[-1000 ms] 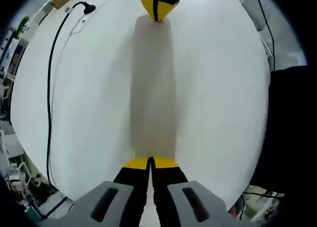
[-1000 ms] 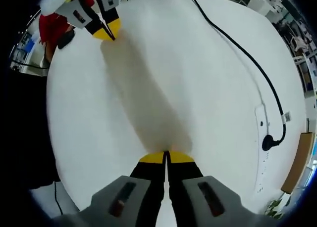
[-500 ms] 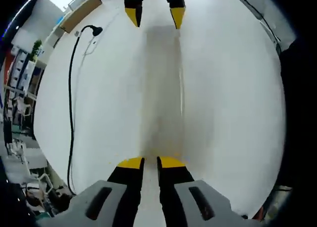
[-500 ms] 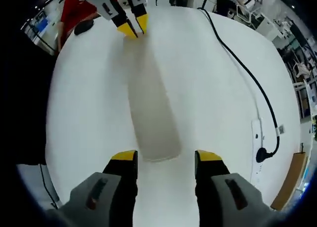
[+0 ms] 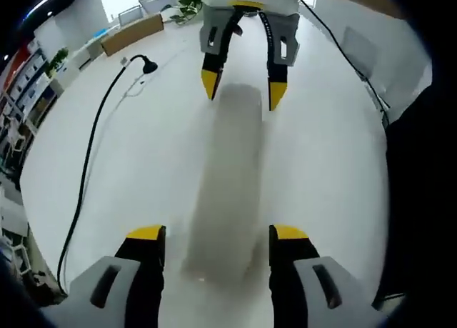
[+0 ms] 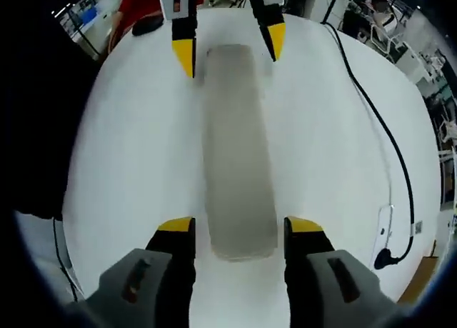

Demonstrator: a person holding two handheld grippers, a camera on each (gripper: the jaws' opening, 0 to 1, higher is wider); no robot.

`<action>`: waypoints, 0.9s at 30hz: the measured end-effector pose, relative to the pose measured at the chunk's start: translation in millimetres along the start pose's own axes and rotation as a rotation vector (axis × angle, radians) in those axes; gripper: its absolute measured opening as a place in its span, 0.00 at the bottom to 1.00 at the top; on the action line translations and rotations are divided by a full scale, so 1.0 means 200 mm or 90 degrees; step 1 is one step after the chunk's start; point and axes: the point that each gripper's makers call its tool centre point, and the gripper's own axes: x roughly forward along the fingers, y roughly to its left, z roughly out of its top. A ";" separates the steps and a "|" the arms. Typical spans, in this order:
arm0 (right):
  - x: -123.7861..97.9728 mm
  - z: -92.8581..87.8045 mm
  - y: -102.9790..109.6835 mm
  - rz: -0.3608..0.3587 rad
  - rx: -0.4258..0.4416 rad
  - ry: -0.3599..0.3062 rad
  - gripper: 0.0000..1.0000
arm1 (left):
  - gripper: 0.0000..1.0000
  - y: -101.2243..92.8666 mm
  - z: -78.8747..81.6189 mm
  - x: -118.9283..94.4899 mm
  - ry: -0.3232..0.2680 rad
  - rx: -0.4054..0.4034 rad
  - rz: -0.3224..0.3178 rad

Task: Arrange the utensils inside the cutlery case until each visible utensil rests in its matching compartment.

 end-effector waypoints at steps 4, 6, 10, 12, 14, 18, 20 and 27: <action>0.02 -0.02 -0.02 -0.015 -0.048 0.023 0.40 | 0.57 -0.02 -0.08 0.06 0.043 0.026 -0.017; 0.03 -0.02 -0.03 -0.020 -0.039 0.024 0.38 | 0.53 -0.02 -0.06 0.05 0.024 0.018 -0.020; 0.05 -0.02 -0.02 -0.037 -0.043 0.037 0.38 | 0.50 -0.01 -0.06 0.04 0.030 0.016 -0.015; 0.06 -0.02 -0.02 -0.039 -0.050 0.047 0.38 | 0.45 -0.02 -0.05 0.04 0.025 0.020 -0.017; 0.06 -0.02 -0.02 -0.043 -0.043 0.053 0.38 | 0.44 -0.03 -0.05 0.05 0.024 0.031 -0.018; 0.06 -0.03 0.01 -0.039 -0.026 0.066 0.38 | 0.44 -0.04 -0.05 0.05 0.024 0.038 -0.019; 0.06 -0.03 0.04 -0.038 -0.020 0.073 0.38 | 0.44 -0.06 -0.05 0.05 0.029 0.041 -0.020; 0.05 -0.04 0.13 -0.049 -0.004 0.052 0.38 | 0.43 -0.17 -0.07 0.04 0.060 0.040 -0.017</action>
